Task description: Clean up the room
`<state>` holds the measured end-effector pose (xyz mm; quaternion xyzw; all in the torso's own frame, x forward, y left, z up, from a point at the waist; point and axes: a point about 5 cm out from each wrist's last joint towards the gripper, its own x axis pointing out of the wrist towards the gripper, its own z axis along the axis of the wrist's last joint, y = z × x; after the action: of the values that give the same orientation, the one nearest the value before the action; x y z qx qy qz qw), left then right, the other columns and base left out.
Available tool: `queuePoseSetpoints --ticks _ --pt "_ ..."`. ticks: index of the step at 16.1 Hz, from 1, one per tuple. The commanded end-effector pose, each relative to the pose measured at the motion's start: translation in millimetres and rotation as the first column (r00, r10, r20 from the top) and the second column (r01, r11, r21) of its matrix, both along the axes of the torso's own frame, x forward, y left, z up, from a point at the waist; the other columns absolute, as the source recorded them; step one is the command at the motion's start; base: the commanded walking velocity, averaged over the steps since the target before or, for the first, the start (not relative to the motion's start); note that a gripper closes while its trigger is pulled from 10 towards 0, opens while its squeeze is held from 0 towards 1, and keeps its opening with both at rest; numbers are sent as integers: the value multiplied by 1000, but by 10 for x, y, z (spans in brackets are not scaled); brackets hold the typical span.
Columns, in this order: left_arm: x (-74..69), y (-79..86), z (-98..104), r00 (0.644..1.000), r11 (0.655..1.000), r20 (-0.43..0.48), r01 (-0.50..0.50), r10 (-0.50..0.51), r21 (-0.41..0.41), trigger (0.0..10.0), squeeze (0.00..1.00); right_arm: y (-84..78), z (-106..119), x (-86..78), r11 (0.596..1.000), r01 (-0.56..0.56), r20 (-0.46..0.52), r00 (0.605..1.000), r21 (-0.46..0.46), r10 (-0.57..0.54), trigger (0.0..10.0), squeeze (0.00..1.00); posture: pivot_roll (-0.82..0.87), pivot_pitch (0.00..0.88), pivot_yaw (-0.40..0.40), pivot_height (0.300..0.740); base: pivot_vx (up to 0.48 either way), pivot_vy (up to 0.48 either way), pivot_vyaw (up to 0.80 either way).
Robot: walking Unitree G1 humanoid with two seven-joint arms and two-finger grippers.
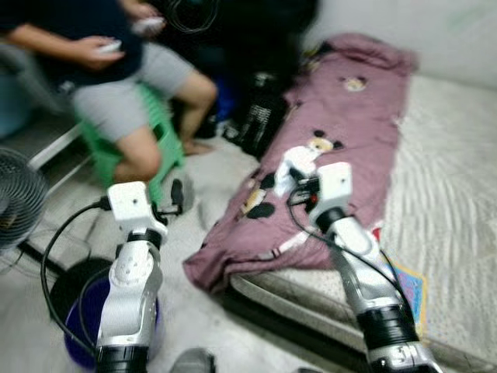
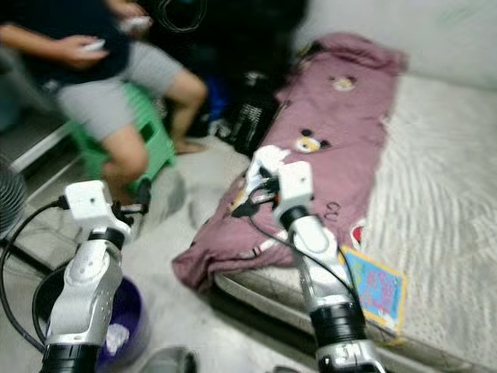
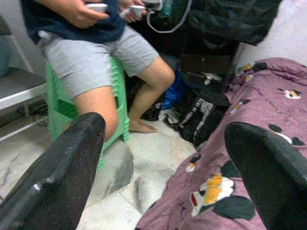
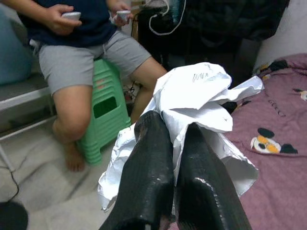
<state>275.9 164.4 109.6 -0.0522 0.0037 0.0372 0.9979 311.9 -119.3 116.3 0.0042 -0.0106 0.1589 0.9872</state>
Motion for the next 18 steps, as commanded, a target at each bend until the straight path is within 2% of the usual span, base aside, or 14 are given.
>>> queuePoseSetpoints --ticks 1,4,7,11,14,18 --pt "-9 76 -28 1000 1000 -12 -22 22 19 10000 0 83 33 14 1000 -25 13 1000 9 25 10000 0 -74 0 -5 740 0 0 800" --pt "-67 102 -80 999 999 -23 -47 47 7 10000 0 107 6 10 999 -35 4 999 15 35 10000 0 -37 0 -28 740 0 0 800" --pt "-147 166 -121 994 995 -41 -100 100 3 10000 0 208 10 48 996 -87 0 996 16 87 10000 0 -11 0 -55 740 0 0 800" --pt "-171 200 -117 993 993 -41 -115 115 -3 10000 0 257 35 84 995 -100 6 995 14 100 10000 0 -12 0 -57 740 0 0 800" --pt "-93 132 -98 998 999 -34 -52 52 -5 10000 0 209 17 44 996 -84 13 996 4 84 10000 0 -53 0 -29 740 0 0 800" --pt "-39 112 -79 999 999 -30 -44 43 -9 10000 0 192 23 29 997 -78 18 997 6 78 10000 0 -71 0 -13 740 0 0 800"
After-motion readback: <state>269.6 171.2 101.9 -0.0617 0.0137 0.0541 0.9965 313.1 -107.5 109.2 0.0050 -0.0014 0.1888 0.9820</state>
